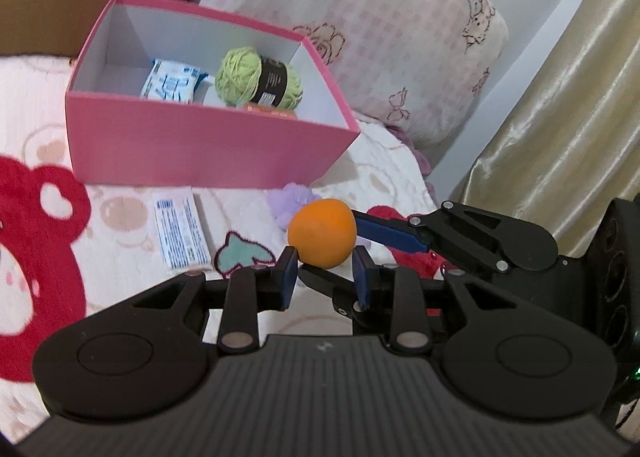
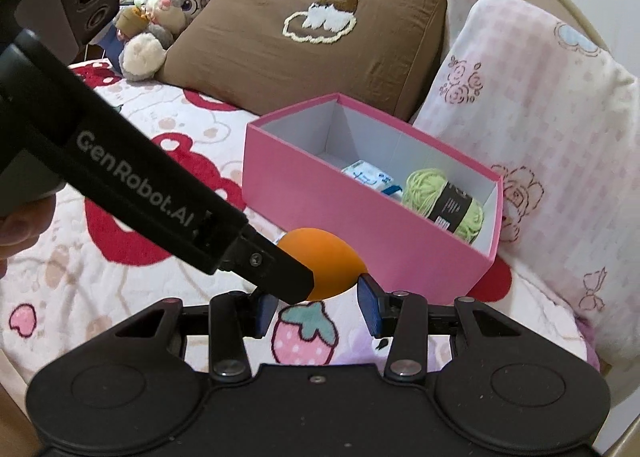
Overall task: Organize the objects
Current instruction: 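Carry the orange sponge with the left tool into the pink box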
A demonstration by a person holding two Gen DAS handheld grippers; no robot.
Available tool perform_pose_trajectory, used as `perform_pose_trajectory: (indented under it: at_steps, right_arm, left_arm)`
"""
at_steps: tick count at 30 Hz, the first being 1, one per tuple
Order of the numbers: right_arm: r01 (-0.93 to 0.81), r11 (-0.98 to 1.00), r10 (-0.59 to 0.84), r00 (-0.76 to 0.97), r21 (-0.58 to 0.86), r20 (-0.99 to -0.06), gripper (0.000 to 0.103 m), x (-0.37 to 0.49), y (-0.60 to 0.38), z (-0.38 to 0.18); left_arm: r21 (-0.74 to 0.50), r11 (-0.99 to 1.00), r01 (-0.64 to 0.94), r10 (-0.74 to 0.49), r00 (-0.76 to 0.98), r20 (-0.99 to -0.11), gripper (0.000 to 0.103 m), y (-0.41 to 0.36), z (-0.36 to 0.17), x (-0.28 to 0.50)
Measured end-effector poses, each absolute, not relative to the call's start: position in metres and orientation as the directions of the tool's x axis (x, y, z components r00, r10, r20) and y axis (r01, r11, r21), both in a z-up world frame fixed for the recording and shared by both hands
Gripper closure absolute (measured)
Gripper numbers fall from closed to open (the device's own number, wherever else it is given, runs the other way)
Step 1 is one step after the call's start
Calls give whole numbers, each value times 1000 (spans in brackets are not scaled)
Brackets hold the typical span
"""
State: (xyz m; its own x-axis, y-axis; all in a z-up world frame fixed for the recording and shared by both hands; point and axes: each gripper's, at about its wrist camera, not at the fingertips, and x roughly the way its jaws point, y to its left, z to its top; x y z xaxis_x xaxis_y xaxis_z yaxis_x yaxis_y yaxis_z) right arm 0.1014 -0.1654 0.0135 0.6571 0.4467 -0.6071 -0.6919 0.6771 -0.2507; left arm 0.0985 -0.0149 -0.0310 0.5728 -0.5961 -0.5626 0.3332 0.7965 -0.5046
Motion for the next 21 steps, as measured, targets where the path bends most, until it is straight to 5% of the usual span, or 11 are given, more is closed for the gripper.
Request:
perform_pose_trajectory:
  at_steps: [21]
  right_arm:
    - [-696, 677, 470, 657, -237, -589, 55, 143, -150, 66]
  left_arm:
    - [-367, 847, 384, -529, 556, -641, 73, -21, 55, 151]
